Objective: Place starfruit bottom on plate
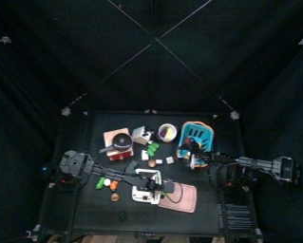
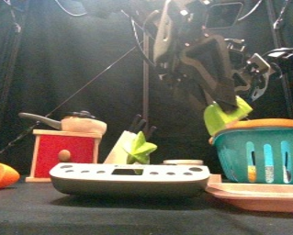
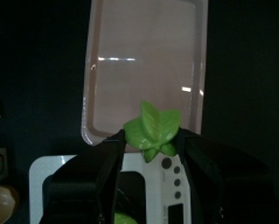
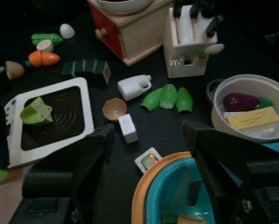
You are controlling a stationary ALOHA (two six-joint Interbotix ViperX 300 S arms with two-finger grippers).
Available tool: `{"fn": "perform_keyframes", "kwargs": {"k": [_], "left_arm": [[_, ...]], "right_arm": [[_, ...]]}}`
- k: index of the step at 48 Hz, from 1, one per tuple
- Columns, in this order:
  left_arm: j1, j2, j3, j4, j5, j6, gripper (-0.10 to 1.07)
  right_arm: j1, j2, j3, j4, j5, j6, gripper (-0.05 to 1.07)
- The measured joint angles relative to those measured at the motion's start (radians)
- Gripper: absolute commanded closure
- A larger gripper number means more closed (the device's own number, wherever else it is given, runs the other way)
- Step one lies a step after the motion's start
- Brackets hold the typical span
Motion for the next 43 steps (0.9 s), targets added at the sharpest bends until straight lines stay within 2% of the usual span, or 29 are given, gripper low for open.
{"fn": "perform_keyframes", "kwargs": {"k": [28,43], "left_arm": [[0.008,0.077,-0.044,0.0,-0.005,-0.002,0.24],[0.017,0.094,-0.046,0.0,-0.008,-0.002,0.14]], "right_arm": [[0.0,-0.018,0.005,0.0,0.0,0.0,0.08],[0.0,-0.018,0.005,0.002,0.0,0.0,0.08]]}}
